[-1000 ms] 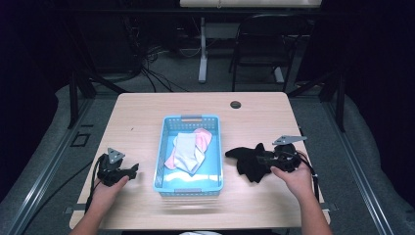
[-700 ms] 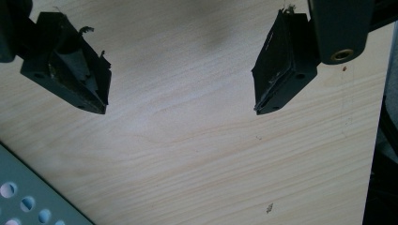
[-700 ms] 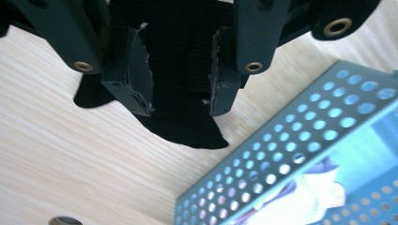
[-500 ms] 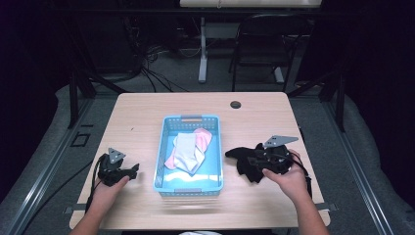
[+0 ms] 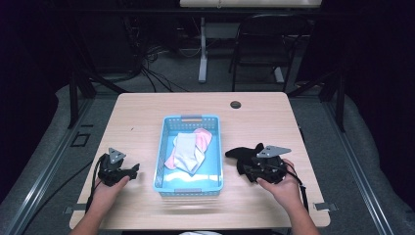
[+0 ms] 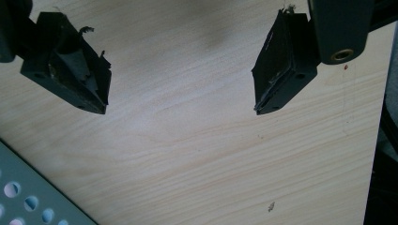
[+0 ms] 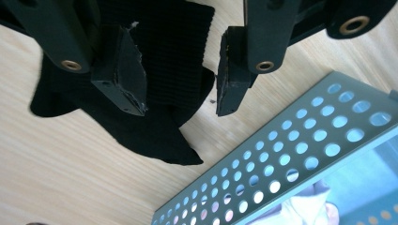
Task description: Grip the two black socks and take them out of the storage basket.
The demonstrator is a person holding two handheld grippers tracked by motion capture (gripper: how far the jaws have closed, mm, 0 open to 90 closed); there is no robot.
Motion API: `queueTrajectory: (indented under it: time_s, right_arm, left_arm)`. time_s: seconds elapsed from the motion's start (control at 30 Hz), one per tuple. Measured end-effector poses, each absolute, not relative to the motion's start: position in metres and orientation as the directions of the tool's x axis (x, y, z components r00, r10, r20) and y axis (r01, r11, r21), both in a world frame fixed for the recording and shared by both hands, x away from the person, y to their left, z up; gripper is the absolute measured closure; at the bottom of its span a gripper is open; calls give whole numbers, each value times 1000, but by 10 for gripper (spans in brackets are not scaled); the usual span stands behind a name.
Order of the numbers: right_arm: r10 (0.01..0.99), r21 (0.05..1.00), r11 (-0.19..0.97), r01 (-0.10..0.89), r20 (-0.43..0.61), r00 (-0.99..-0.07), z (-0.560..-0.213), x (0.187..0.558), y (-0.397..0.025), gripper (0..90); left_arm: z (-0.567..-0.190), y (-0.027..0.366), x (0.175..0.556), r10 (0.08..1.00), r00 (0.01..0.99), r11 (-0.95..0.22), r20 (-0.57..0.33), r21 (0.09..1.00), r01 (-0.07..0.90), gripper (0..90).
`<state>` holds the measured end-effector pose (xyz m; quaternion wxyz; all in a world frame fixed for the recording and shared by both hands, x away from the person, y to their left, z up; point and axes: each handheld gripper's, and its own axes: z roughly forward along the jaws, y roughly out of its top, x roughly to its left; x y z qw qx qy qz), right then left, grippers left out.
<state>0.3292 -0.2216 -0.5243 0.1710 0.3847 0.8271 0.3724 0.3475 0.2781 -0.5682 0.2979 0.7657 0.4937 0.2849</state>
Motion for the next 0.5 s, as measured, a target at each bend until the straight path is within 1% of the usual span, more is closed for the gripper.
queueTrajectory:
  time_s: [0.1, 0.2, 0.37, 0.5]
  right_arm:
    - [768, 767, 378, 518, 53, -639, -532, 331, -223, 538]
    - [776, 761, 373, 531, 58, -628, -538, 333, -222, 529]
    - [779, 748, 397, 532, 32, -626, -543, 332, -220, 513]
    - [808, 778, 355, 517, 23, -589, -541, 332, -223, 479]
  left_arm:
    - [-568, 278, 348, 924, 355, -340, 144, 737, 585, 196]
    - [-568, 277, 348, 921, 361, -347, 148, 735, 583, 196]
    - [-568, 277, 349, 917, 369, -354, 151, 732, 582, 196]
    - [-567, 276, 349, 919, 367, -349, 147, 736, 580, 196]
